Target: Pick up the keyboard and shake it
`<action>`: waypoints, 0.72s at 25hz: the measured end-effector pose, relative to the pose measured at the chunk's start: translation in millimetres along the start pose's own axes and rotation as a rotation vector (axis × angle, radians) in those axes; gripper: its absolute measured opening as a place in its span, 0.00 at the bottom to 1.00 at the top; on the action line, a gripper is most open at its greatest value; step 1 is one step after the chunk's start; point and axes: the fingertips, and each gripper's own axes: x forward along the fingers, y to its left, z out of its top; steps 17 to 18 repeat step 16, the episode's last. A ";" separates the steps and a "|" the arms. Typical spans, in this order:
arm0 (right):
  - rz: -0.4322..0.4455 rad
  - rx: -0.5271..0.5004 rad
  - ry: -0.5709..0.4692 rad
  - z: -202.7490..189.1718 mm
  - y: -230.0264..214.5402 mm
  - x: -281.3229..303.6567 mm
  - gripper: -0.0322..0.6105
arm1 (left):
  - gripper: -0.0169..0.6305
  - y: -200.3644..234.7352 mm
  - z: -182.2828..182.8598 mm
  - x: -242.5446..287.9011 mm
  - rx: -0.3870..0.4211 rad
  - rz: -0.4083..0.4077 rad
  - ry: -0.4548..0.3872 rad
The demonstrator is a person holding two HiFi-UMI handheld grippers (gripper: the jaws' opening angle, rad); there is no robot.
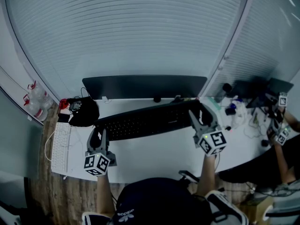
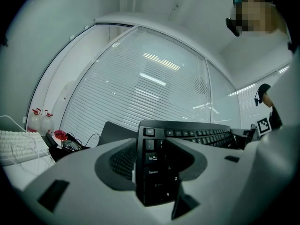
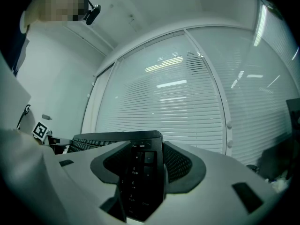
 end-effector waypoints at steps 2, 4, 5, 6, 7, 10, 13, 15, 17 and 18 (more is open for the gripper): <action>0.003 -0.003 0.001 1.1 0.4 0.1 0.38 | 0.33 -0.3 0.4 -0.1 -0.001 0.000 0.000; 0.008 -0.009 -0.001 3.0 1.4 0.3 0.38 | 0.33 -0.3 0.8 -0.4 -0.003 0.000 -0.001; 0.010 -0.013 -0.003 3.8 1.7 0.3 0.38 | 0.33 -0.1 0.8 -0.5 -0.003 0.000 -0.002; 0.010 -0.013 -0.002 3.9 1.8 0.4 0.38 | 0.33 0.0 0.8 -0.5 -0.003 0.001 -0.001; 0.010 -0.013 0.000 3.3 1.6 0.4 0.38 | 0.33 0.0 0.7 -0.3 -0.002 0.001 -0.001; 0.011 -0.013 0.002 2.6 1.3 0.2 0.38 | 0.33 -0.1 0.8 -0.4 -0.001 0.000 0.000; 0.012 -0.009 0.000 4.2 1.8 0.0 0.38 | 0.33 -0.5 0.5 -0.1 0.000 -0.001 0.001; 0.010 -0.011 -0.001 5.3 1.1 -0.1 0.38 | 0.33 -1.0 0.7 0.7 0.001 -0.002 0.000; 0.009 -0.012 -0.002 5.8 0.7 -0.1 0.38 | 0.33 -1.3 0.8 1.2 0.001 -0.002 -0.001; 0.009 -0.012 -0.002 5.8 0.7 -0.1 0.38 | 0.33 -1.3 0.8 1.2 0.001 -0.002 -0.001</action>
